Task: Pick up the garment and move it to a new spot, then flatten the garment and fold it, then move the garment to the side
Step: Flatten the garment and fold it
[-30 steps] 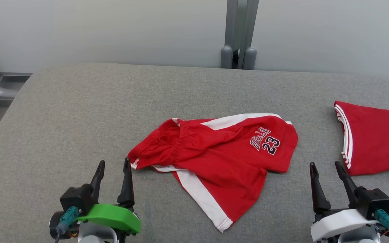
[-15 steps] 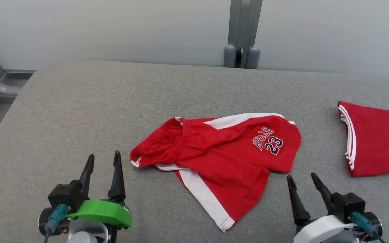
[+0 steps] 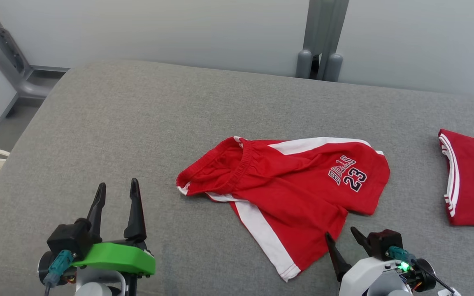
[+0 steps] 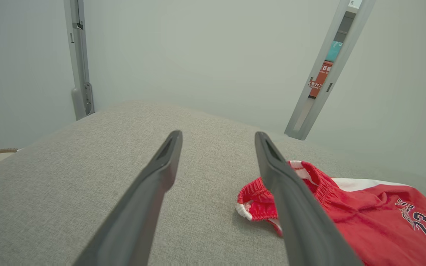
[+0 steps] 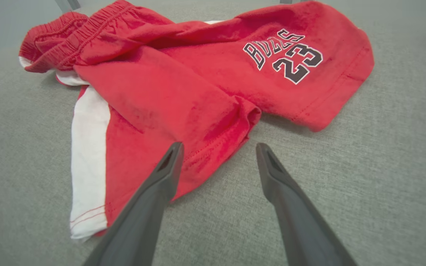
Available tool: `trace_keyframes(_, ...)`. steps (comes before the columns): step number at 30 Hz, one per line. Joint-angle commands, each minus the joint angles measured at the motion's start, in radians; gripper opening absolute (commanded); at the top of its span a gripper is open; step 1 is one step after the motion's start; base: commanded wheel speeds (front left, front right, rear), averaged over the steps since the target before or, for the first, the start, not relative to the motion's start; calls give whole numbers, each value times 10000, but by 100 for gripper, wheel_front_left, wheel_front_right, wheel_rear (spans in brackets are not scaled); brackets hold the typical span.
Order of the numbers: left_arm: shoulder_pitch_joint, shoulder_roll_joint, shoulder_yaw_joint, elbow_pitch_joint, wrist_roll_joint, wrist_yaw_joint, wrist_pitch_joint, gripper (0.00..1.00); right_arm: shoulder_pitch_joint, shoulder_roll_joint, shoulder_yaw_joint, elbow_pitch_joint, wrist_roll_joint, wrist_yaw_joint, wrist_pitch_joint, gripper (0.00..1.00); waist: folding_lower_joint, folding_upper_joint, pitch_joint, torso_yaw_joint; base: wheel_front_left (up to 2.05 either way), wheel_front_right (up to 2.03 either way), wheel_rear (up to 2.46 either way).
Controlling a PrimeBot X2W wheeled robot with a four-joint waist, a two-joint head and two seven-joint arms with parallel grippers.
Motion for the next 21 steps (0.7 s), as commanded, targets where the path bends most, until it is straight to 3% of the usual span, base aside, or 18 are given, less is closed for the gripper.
trace_keyframes(1,165,66,-29,-73,16,61,-11,100,-254,-33,-23,308,89,-16,41,100,0,-1,120,241,0,0,0)
trace_keyframes(6,159,-26,-136,-104,6,70,18,100,-1042,-32,-15,1552,40,-16,6,100,0,-1,257,561,0,0,0)
trace_keyframes(7,156,-40,-166,-95,5,54,18,100,-1209,-33,-75,1790,-36,-16,-35,84,0,-1,285,626,0,0,0)
trace_keyframes(8,156,-47,-167,-88,1,60,15,100,-1327,-32,-107,1961,-138,-16,-56,36,0,-1,302,661,0,0,0)
trace_keyframes(10,156,-66,-183,-80,-6,59,7,100,-1607,-33,-258,2291,-388,-16,-129,0,0,-1,343,733,0,0,0)
trace_keyframes(18,188,-140,-217,-57,-15,70,-35,100,-2783,-53,-1241,2896,-1837,-17,-307,0,0,-1,510,836,0,0,0)
trace_keyframes(21,122,-207,-284,-41,1,25,-44,100,-3376,-334,-1471,2865,-2449,-17,-169,0,0,-1,647,827,0,0,0)
